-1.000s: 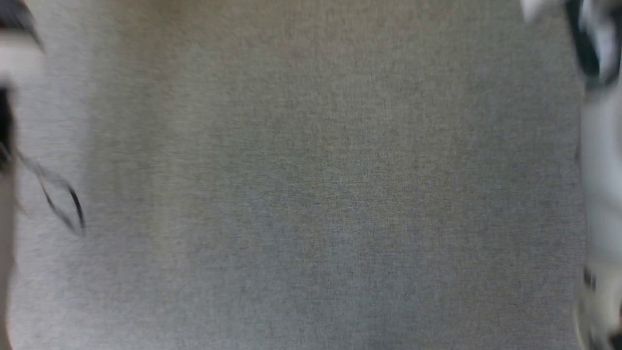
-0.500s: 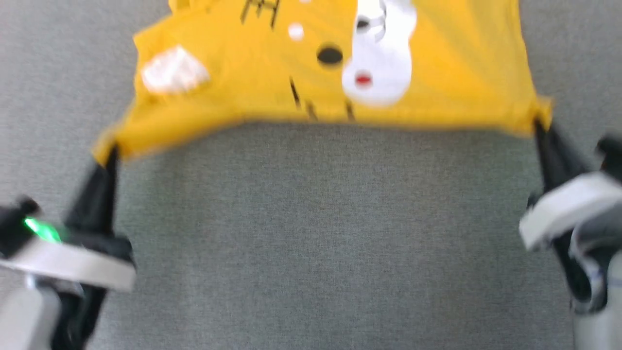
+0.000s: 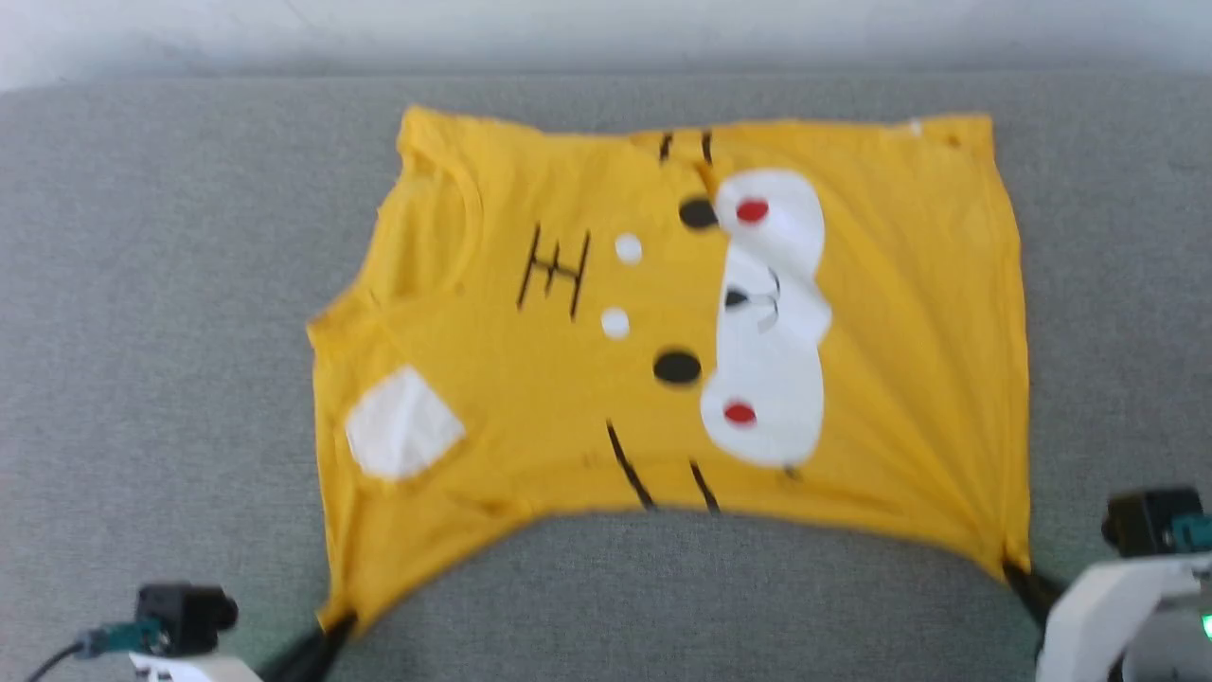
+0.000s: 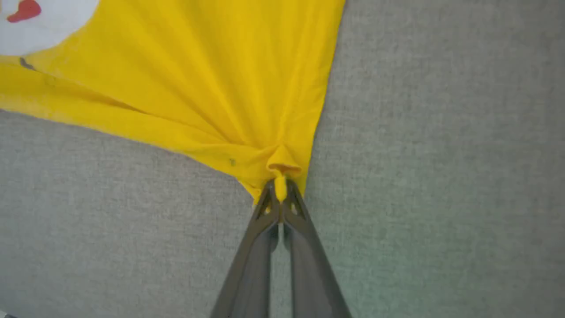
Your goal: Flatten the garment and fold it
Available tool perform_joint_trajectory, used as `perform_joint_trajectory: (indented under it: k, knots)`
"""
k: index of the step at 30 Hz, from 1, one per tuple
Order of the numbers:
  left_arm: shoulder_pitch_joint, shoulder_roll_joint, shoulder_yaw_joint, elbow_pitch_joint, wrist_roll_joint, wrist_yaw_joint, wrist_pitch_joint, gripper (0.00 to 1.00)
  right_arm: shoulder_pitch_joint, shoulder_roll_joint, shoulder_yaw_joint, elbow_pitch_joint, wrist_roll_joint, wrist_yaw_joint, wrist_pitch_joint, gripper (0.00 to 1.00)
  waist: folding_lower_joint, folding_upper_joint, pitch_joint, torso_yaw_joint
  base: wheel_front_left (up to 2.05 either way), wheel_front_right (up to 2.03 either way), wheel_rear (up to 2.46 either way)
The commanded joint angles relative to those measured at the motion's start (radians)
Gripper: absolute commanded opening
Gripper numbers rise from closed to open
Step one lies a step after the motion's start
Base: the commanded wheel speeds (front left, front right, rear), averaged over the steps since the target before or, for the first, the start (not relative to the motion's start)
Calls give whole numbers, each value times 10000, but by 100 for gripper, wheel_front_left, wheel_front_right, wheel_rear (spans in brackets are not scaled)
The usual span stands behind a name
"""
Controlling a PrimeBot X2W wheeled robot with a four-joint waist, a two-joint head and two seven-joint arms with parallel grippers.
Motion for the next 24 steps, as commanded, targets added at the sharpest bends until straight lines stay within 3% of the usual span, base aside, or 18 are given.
perform_joint_trajectory:
  k: [1, 6, 11, 20, 24]
  knots:
    - [421, 31, -168, 100, -278, 34, 402, 0, 443, -55, -40, 110, 135, -9, 319, 0, 3, 0, -501, 126, 0, 0, 0]
    - [1513, 254, -378, -532, -1555, 334, 1896, 0, 1670, 173, -529, -51, 765, -9, 1803, 0, 3, 0, -1008, 290, 0, 0, 0]
    - [2534, 558, -359, -1397, -2359, 861, 2701, 0, 2603, 570, -1110, -578, 966, -9, 3075, 0, 3, 0, -1444, 415, 0, 0, 0]
    - [3589, 896, -12, -2708, -2968, 1461, 2923, 0, 3679, 1276, -1889, -1599, 1103, -9, 4744, 0, 3, 0, -1749, 601, 0, 0, 0]
    - [3455, 717, 521, -3334, -2808, 1338, 2063, 0, 3682, 1439, -2061, -2132, 1266, -9, 4445, 0, 3, 0, -1678, 625, 0, 0, 0]
